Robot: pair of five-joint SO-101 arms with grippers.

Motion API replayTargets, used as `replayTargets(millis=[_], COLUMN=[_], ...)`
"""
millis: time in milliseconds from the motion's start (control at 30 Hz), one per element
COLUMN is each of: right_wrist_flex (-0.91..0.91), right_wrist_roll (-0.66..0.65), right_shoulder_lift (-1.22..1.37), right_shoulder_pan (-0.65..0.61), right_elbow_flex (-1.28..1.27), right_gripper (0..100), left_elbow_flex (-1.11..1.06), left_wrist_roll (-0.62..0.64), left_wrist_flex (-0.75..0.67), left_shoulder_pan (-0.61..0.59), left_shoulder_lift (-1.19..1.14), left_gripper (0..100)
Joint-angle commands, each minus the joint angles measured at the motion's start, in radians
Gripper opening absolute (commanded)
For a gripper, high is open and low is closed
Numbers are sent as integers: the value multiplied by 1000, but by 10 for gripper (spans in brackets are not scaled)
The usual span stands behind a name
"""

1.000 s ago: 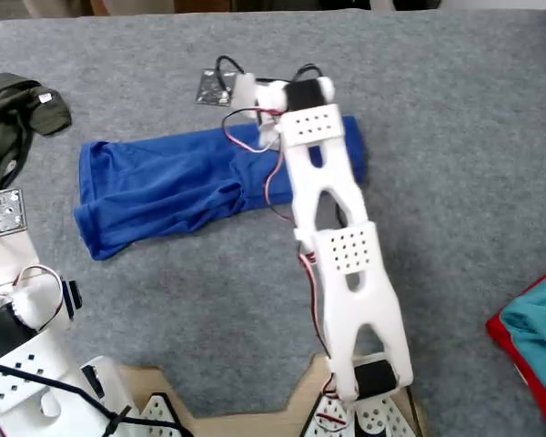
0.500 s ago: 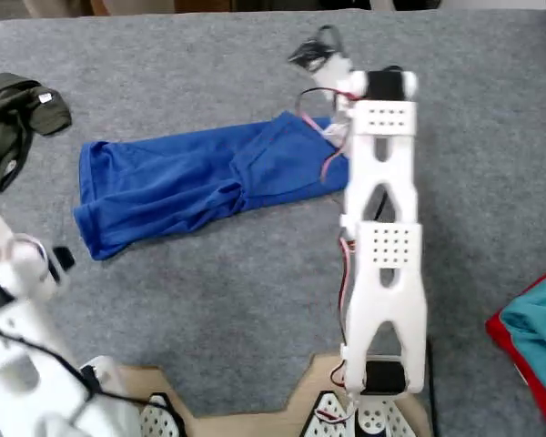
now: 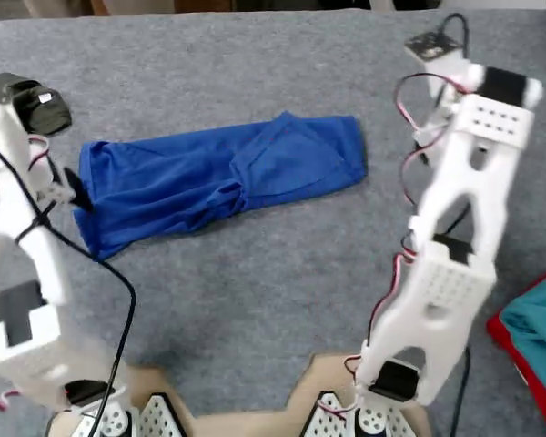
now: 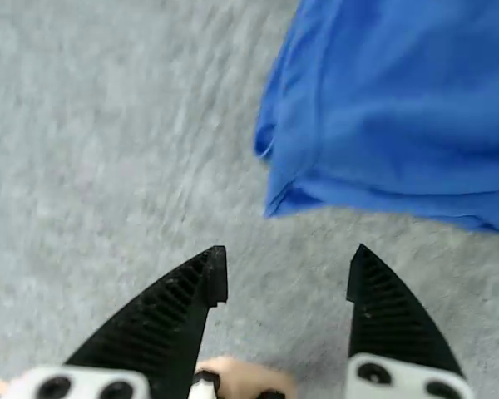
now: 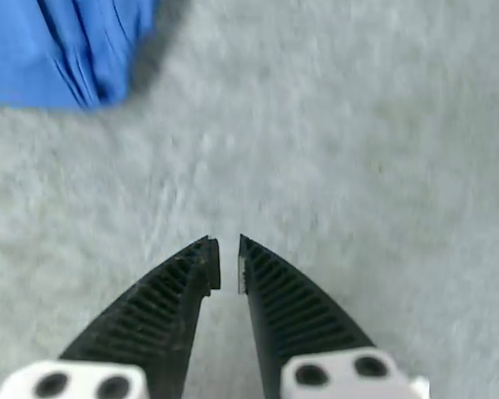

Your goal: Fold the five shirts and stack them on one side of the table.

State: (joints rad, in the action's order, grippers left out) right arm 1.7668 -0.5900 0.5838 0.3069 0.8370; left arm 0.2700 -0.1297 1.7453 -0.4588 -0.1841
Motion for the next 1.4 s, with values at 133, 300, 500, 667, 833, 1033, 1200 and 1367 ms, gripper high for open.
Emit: replayTargets(millis=[133,300,500,667,833,1033,1200,1367], right_wrist_flex=[15,15,17,17,15,15,15,15], right_wrist_roll=[-103,-95,-80,-25,-2,3,3,3], right_shoulder_lift=[-243,-282,-283,-283,-283,-283,-283,-285], right_shoulder_pan=[53,25,-28,-82,-102,-94,-94,-94], right_elbow_flex=[-193,-200,-200,-194,-193,-193,-193,-191], right_gripper=[62,62,61,62,62,62,61,60], left_elbow_flex=[186,405,612,686,795,885,882,893], left_wrist_roll=[2,-94,-167,-186,-180,-186,-186,-186], left_wrist_flex=[8,8,9,9,9,9,11,11], left_shoulder_pan=[29,-49,-61,-9,9,8,2,-34], left_shoulder_lift=[-205,-400,-590,-728,-851,-977,-1000,-998], left_gripper=[264,264,264,263,257,145,29,18])
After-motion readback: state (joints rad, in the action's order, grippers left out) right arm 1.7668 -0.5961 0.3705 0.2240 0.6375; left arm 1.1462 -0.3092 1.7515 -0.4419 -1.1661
